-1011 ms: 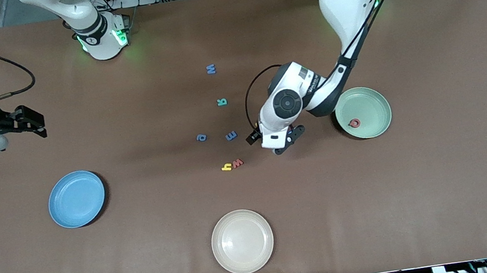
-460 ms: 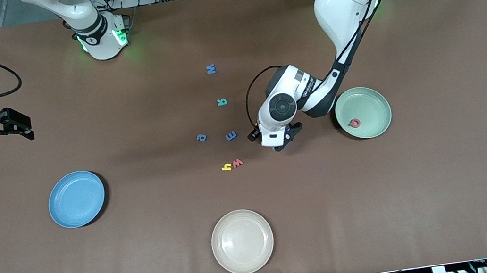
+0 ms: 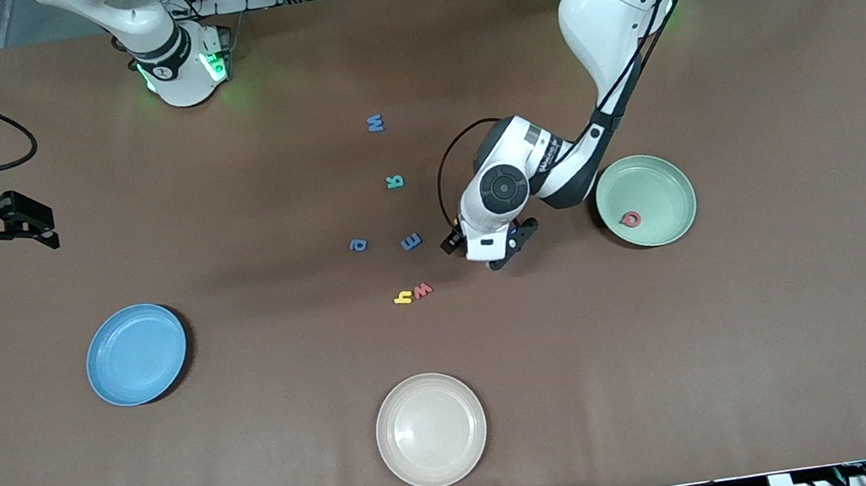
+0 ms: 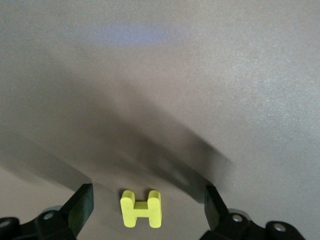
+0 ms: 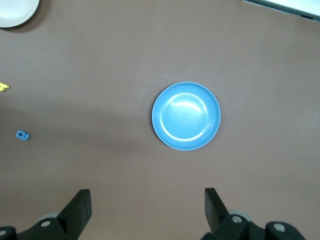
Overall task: Sort upper and lower case letters into plates
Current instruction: 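Move the left gripper back over the yellow H letter, then grasp the yellow H with the left gripper and lift it toward the green plate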
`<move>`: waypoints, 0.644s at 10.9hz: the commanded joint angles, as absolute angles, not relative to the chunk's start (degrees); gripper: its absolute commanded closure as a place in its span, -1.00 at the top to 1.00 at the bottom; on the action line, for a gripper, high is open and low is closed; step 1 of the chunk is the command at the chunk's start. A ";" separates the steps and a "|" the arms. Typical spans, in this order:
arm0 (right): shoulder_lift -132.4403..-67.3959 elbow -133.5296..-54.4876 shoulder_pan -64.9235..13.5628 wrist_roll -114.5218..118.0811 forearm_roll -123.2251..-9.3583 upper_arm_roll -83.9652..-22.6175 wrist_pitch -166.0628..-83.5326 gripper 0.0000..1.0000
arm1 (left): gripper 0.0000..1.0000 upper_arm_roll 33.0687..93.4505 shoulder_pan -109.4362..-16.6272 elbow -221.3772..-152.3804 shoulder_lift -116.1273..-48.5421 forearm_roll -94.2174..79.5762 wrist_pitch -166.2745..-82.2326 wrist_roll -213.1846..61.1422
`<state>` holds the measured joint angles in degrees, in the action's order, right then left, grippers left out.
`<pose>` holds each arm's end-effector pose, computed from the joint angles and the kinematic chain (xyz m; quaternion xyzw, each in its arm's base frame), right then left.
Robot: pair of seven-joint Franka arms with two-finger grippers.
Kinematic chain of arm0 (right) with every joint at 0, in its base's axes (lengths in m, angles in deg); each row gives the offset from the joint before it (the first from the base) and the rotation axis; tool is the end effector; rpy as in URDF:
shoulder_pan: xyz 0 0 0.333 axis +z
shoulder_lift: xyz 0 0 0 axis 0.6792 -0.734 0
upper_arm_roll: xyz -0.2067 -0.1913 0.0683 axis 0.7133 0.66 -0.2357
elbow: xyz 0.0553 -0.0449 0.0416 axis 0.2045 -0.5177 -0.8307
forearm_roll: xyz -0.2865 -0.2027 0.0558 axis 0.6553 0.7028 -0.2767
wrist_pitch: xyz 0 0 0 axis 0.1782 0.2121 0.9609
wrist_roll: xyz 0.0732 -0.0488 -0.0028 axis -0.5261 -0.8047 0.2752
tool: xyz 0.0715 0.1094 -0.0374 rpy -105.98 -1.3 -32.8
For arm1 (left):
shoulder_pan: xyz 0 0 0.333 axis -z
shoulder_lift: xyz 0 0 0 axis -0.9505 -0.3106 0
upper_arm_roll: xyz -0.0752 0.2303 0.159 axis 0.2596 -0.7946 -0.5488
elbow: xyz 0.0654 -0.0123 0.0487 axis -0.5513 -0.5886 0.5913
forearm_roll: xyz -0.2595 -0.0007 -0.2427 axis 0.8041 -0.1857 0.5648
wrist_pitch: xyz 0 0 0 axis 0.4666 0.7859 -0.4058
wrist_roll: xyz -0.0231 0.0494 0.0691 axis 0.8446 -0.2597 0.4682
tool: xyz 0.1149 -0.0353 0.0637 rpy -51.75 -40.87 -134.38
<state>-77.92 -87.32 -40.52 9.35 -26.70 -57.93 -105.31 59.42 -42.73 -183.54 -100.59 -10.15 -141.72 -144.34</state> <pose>0.5337 0.0077 0.5487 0.9918 0.1241 0.0172 0.0251 0.4556 -0.4260 0.1421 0.9339 0.3327 -0.1277 0.0288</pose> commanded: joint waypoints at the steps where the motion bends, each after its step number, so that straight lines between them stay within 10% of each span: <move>1: -77.42 -87.01 -41.55 12.30 -26.11 -58.21 -105.59 1.00 | 0.88 59.52 -43.07 -184.90 -100.39 -8.68 -142.71 -145.95; 7: -77.60 -87.27 -40.67 14.68 -26.28 -58.56 -105.51 1.00 | 0.36 59.44 -42.46 -185.08 -100.13 -7.00 -142.62 -148.76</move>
